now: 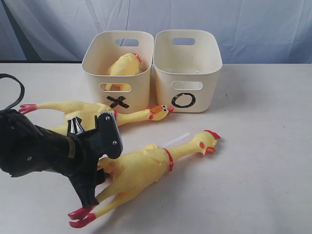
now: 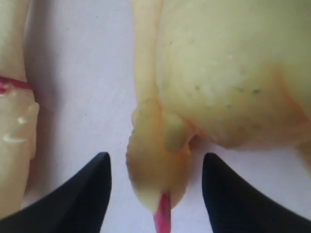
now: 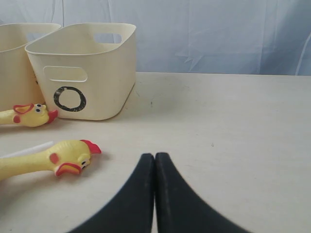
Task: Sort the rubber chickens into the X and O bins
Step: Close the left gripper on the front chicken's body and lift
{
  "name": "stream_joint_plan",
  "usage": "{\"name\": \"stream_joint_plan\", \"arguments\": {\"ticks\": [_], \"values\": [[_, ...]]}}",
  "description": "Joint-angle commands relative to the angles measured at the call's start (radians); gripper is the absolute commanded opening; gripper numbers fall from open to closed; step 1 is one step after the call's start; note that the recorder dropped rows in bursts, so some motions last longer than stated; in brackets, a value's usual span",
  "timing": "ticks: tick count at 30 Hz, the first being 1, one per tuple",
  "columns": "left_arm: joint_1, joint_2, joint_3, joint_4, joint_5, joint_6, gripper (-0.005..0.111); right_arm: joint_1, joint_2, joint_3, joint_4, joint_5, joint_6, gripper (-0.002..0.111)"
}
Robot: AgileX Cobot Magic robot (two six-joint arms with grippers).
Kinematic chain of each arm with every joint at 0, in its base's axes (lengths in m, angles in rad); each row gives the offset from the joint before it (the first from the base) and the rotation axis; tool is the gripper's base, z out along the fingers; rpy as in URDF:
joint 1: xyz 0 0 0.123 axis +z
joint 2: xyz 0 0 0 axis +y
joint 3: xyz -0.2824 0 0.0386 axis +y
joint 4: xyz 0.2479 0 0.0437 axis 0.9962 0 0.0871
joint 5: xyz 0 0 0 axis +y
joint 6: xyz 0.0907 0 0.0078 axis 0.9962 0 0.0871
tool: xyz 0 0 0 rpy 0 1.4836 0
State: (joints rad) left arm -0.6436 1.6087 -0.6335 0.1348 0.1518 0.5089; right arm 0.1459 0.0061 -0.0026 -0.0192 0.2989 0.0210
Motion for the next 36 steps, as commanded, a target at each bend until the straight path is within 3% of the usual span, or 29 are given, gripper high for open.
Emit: {"name": "stream_joint_plan", "arguments": {"ticks": [1,6,13,23,36], "values": [[-0.006,0.040,0.003,0.002,-0.035,-0.001,0.053,-0.006,-0.006,0.003,-0.005,-0.009,-0.001,0.000],[-0.006,0.054,0.003,0.002,-0.066,-0.001,0.053,-0.006,-0.006,0.003,-0.005,-0.009,-0.001,0.000],[-0.006,0.054,0.003,0.002,-0.069,-0.001,0.043,-0.006,-0.006,0.003,-0.005,-0.009,-0.001,0.000],[-0.006,0.054,0.003,0.002,-0.060,-0.001,0.000,-0.006,-0.006,0.003,-0.005,-0.009,-0.001,0.000],[-0.006,-0.015,0.003,0.045,-0.001,-0.001,0.000,-0.006,-0.006,0.003,-0.005,-0.009,-0.001,0.000]]}}
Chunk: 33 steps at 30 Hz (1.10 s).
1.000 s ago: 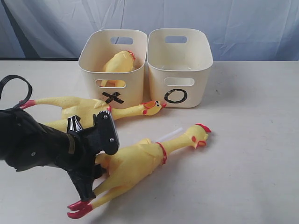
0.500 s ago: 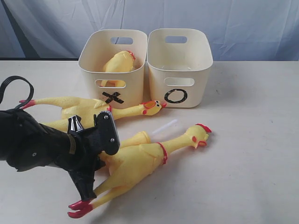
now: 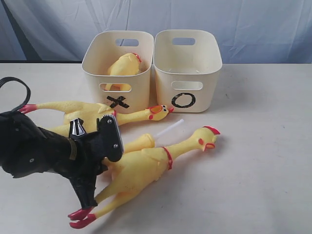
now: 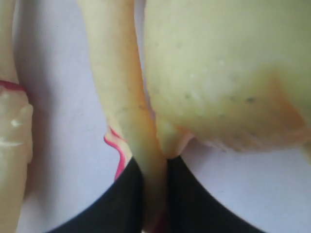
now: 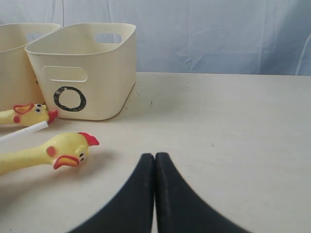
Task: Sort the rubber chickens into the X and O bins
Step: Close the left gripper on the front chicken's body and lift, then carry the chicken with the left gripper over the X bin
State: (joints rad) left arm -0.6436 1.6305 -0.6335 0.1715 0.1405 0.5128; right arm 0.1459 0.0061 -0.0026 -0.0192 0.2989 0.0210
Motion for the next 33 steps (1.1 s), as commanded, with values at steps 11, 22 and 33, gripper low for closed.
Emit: {"name": "stream_joint_plan", "arguments": {"ticks": [11,22,33], "values": [[-0.006,-0.139,0.003,0.091,0.121,-0.005,0.000,-0.006,-0.006,0.003,-0.005,-0.009,-0.001,0.000],[-0.006,-0.261,0.003,0.091,0.200,-0.005,0.000,-0.006,-0.006,0.003,-0.005,-0.009,-0.001,0.000],[-0.006,-0.390,0.003,0.064,0.214,-0.007,0.000,-0.006,-0.006,0.003,-0.005,-0.009,-0.001,0.000]]}}
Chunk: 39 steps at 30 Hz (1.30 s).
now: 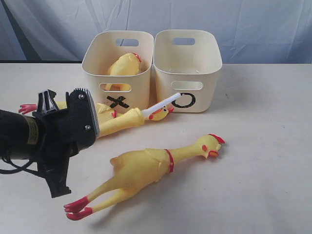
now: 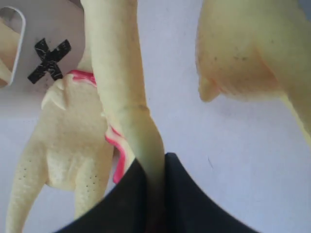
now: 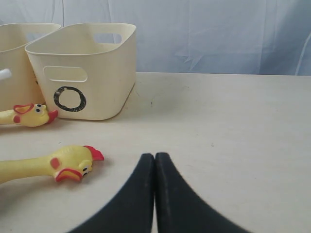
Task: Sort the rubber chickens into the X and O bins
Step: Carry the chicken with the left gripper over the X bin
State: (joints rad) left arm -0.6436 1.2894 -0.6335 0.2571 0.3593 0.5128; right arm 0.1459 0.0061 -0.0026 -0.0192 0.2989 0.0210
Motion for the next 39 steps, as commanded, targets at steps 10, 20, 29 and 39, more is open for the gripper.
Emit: {"name": "stream_joint_plan", "arguments": {"ticks": [10,20,29,39], "values": [[-0.005,-0.096,-0.033,-0.021,-0.204,-0.159,0.000,-0.006,-0.006,0.003,-0.005,-0.009,-0.001,0.000],[0.134,-0.081,-0.140,-0.103,-0.415,-0.224,0.000,-0.006,-0.006,0.003,-0.005,-0.009,-0.001,0.000],[0.204,0.091,-0.295,-0.145,-0.451,-0.236,0.000,-0.006,-0.006,0.003,-0.005,-0.009,-0.001,0.000],[0.222,0.241,-0.451,-0.162,-0.400,-0.304,0.000,-0.006,-0.006,0.003,-0.005,-0.009,-0.001,0.000]]}}
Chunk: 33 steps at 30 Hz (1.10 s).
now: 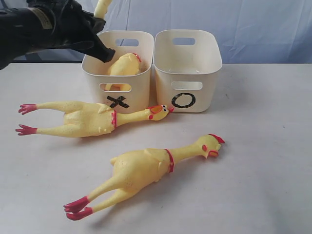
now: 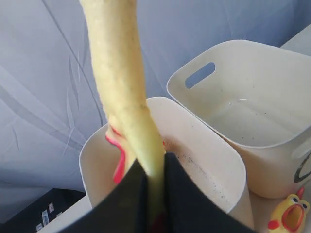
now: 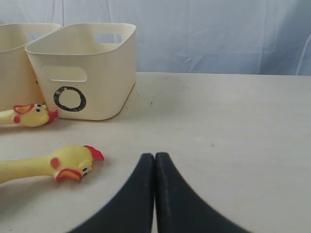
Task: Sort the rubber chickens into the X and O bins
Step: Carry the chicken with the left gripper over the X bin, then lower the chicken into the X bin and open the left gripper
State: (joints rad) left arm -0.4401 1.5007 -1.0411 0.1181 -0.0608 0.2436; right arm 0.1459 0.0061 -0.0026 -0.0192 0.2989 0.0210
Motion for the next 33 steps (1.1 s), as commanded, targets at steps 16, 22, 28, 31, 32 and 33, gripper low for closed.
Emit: {"name": "stream_joint_plan", "arguments": {"ticks": [16,22,28,31,32,33], "values": [[0.041,0.257,-0.268,-0.076,0.217,-0.058,0.000,-0.006,-0.006,0.003,-0.005,-0.009,-0.001,0.000],[0.041,0.330,-0.340,-0.081,0.280,-0.018,0.000,-0.006,-0.006,0.003,-0.005,-0.009,-0.001,0.000],[0.041,0.389,-0.385,-0.081,0.329,0.017,0.000,-0.006,-0.006,0.003,-0.005,-0.009,-0.001,0.000],[0.041,0.417,-0.399,-0.081,0.340,0.054,0.000,-0.006,-0.006,0.003,-0.005,-0.009,-0.001,0.000],[0.041,0.423,-0.405,-0.081,0.344,0.056,0.000,-0.006,-0.006,0.003,-0.005,-0.009,-0.001,0.000],[0.041,0.431,-0.407,-0.081,0.344,0.056,0.000,-0.006,-0.006,0.003,-0.005,-0.009,-0.001,0.000]]}}
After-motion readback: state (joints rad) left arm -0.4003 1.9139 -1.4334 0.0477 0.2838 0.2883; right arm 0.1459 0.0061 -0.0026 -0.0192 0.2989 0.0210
